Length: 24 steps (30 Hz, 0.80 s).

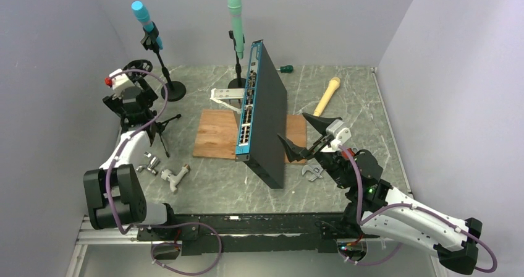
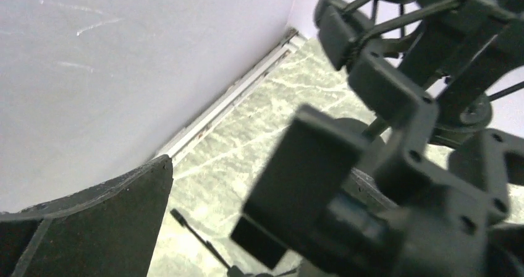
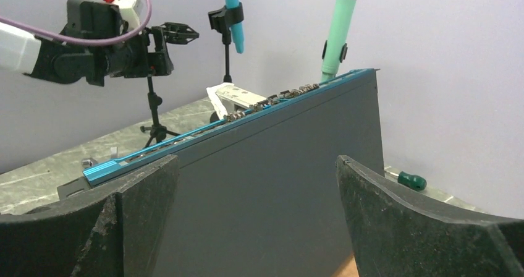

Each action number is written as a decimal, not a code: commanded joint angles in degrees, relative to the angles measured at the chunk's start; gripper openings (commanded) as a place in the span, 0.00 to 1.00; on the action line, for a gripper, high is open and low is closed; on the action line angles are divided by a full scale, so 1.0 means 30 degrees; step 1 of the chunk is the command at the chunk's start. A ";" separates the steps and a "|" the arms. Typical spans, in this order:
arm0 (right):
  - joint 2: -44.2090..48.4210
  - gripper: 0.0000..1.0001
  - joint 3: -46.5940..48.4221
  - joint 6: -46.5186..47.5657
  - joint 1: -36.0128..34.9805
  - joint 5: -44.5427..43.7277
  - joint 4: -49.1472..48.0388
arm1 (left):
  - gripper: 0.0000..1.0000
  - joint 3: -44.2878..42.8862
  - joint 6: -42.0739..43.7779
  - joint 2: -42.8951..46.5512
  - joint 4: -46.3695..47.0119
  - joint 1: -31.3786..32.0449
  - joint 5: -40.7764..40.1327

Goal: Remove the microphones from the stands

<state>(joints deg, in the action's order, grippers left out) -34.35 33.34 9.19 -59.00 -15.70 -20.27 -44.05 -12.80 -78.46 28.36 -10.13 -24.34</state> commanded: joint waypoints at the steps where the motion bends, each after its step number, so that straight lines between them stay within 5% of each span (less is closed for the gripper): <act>1: 0.0405 0.99 -0.0032 -0.0368 0.0052 0.0393 -0.1124 | 0.99 -0.2724 -0.3946 0.0561 -0.8774 -0.0047 -0.1538; 8: 0.0934 0.99 -0.0103 -0.0485 0.0062 0.0485 -0.1064 | 0.99 -0.2117 -0.5746 0.2129 -1.1925 -0.0051 0.0520; 24: 0.0697 0.99 -0.0111 -0.0793 0.0068 0.0782 -0.1008 | 0.99 -0.2820 -0.4928 0.7860 -1.5634 -0.0037 0.3677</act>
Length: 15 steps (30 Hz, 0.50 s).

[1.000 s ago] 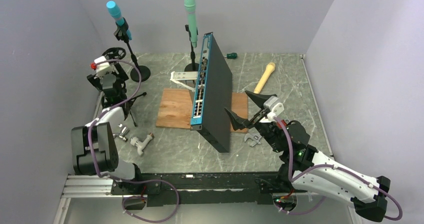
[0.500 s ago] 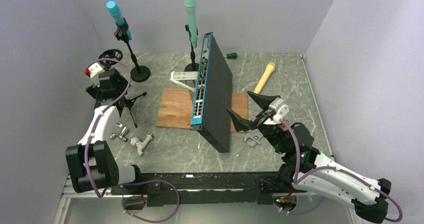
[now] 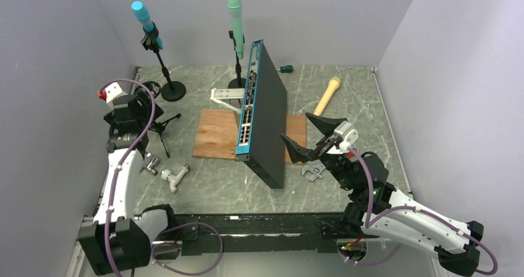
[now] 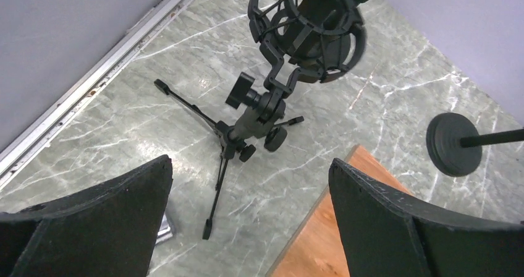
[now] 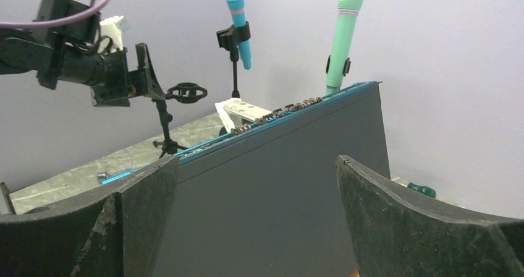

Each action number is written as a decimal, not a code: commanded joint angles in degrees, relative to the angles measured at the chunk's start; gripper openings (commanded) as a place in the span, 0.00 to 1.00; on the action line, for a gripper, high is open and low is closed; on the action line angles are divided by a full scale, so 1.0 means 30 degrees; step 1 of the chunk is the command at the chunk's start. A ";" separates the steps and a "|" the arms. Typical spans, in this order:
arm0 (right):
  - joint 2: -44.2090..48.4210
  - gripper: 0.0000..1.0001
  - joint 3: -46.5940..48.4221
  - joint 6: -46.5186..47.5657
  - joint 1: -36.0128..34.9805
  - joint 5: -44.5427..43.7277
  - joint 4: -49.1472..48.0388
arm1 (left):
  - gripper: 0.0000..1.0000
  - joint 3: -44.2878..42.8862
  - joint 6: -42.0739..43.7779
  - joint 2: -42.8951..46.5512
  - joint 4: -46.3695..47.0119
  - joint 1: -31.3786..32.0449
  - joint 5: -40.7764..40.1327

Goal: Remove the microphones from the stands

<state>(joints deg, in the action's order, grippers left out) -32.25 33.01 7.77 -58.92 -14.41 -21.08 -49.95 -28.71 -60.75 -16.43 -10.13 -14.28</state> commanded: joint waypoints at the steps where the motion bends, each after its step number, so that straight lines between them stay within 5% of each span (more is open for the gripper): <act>1: -0.0042 0.99 -0.0006 -0.0347 0.0039 0.0366 -0.0755 | 0.97 -0.0943 0.0576 0.2459 -0.0553 -0.0016 0.0274; 6: -0.0250 0.99 -0.0001 -0.0390 0.0055 0.0413 -0.0819 | 0.95 -0.2087 0.1250 0.4040 0.0602 -0.0022 0.1127; 15: -0.0354 0.99 -0.0081 -0.0730 0.0039 0.0212 -0.0839 | 0.99 -0.4113 0.1913 0.2363 0.5431 -0.0029 0.6177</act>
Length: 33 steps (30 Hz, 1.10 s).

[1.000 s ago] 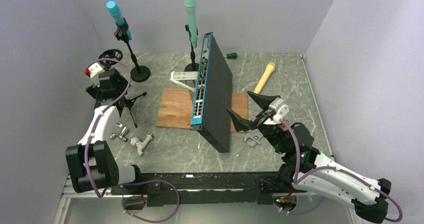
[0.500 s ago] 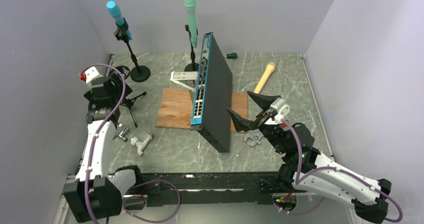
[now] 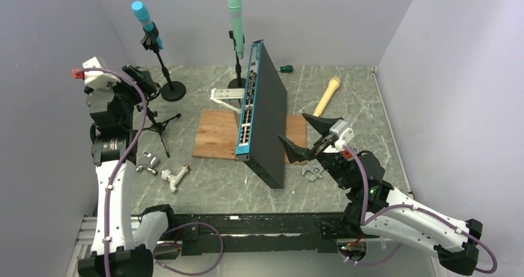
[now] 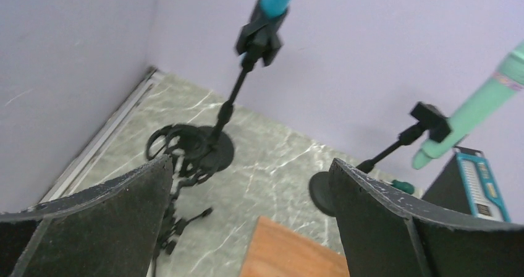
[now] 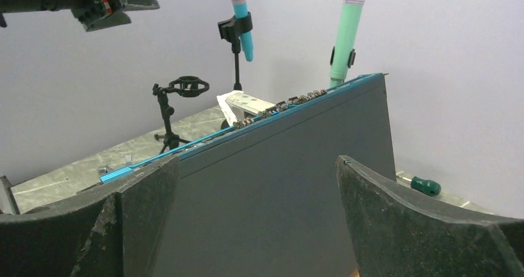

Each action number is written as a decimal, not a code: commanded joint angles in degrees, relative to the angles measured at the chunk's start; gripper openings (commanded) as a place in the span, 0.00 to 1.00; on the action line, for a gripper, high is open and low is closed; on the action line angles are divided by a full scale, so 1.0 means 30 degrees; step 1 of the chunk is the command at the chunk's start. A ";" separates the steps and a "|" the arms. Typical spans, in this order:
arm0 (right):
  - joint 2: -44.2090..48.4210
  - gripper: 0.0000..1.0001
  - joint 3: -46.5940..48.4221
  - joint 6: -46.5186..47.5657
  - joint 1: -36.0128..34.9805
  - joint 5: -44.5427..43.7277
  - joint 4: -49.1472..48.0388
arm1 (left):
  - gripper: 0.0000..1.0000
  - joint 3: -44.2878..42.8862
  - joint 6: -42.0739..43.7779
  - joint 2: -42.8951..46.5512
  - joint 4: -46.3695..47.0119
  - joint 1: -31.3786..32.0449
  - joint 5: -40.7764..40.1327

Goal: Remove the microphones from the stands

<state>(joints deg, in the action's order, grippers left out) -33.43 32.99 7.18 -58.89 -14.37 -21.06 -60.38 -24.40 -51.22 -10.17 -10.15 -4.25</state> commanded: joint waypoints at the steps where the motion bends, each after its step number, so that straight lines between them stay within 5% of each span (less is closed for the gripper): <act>1: 0.0029 0.99 -0.0078 -0.0637 0.0032 0.0327 -0.0925 | 0.99 -0.0596 0.0673 -0.1114 0.4540 -0.0022 0.3074; 7: -0.0216 0.99 0.0020 -0.0314 0.0028 -0.0102 -0.0718 | 0.99 -0.1767 0.2047 -0.4378 0.9945 -0.0044 0.3308; 12: 0.0144 0.99 -0.0194 -0.0080 0.0041 -0.0181 -0.0862 | 0.99 -0.5159 0.2459 -0.8923 1.0001 -0.0042 0.2545; 16: -0.0244 0.99 -0.0273 0.0080 0.0116 -0.0712 -0.1077 | 0.99 -0.6129 0.3194 -1.1566 1.3266 -0.0044 0.3600; 27: -0.0912 0.99 -0.0208 0.0288 0.0413 -0.0923 -0.1096 | 0.99 -1.2748 0.4627 -1.8457 1.3729 0.0038 0.3153; 30: -0.1312 0.99 -0.0139 0.0286 0.0537 -0.0923 -0.1089 | 0.90 -1.4920 0.5751 -2.0087 1.2840 0.0340 0.2036; 33: -0.1628 0.99 -0.0096 0.0277 0.0667 -0.0882 -0.1092 | 0.69 -1.5609 0.6034 -2.0653 1.3148 0.0425 0.1653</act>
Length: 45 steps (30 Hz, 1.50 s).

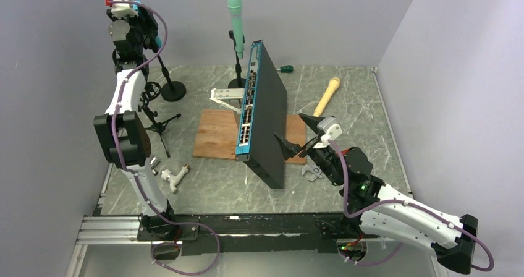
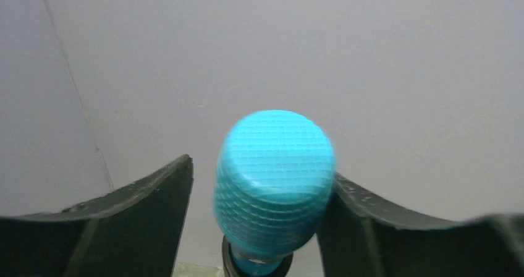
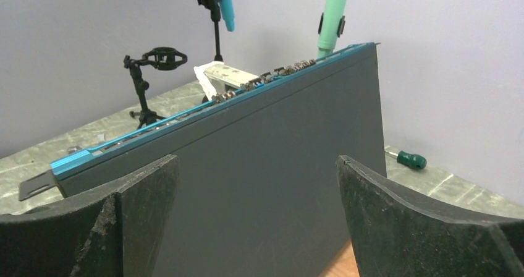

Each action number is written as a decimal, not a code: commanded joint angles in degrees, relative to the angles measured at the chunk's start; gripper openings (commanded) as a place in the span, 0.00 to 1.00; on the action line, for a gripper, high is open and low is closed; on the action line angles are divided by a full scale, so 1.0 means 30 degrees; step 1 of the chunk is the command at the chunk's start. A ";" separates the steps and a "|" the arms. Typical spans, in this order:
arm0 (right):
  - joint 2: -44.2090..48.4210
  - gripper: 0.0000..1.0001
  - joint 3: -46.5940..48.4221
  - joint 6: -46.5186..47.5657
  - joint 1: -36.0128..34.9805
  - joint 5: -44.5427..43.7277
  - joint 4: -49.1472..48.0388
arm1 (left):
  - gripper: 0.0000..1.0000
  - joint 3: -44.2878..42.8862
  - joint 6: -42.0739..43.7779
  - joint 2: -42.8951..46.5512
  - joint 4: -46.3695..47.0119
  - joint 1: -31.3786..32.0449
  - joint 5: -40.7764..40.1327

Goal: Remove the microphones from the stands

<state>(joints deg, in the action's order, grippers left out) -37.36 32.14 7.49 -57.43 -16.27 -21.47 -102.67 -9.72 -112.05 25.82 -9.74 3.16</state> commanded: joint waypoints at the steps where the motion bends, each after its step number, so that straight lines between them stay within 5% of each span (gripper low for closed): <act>1: -0.0406 0.99 0.0178 0.0146 0.0227 -0.0236 -0.0979 | 0.59 -0.1469 0.0980 -0.0424 0.1262 0.0301 -0.0943; 5: -0.0631 0.99 0.0131 -0.0034 0.0488 0.0004 -0.1092 | 0.17 -0.1360 0.0636 -0.0325 0.1311 0.0505 -0.0563; 8: -0.0758 1.00 0.0175 -0.0216 0.0652 0.0283 -0.1023 | 0.01 -0.1238 0.1158 0.0151 0.1483 0.0937 -0.0918; 17: -0.1034 1.00 0.0229 -0.0546 0.0860 0.0639 -0.0974 | 0.00 -0.1661 0.3638 0.3109 0.0281 0.2868 -0.2280; 24: -0.0961 0.99 0.0244 -0.0786 0.0898 0.1034 -0.0913 | 0.00 0.1083 0.3039 0.6942 -0.0594 0.4063 -0.3029; 35: -0.0655 0.99 0.0198 -0.1248 0.0957 0.1687 -0.0788 | 0.00 0.6511 0.1064 1.5281 -0.7967 0.6318 -0.1540; 45: -0.0878 0.99 0.1110 -0.1828 0.0983 0.2454 0.0503 | 0.00 0.9175 0.0393 2.1539 -1.3220 0.6454 0.9149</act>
<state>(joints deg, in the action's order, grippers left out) -40.21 32.23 3.90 -54.72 -11.27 -20.49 -74.28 -9.08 -52.45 -11.20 9.63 12.12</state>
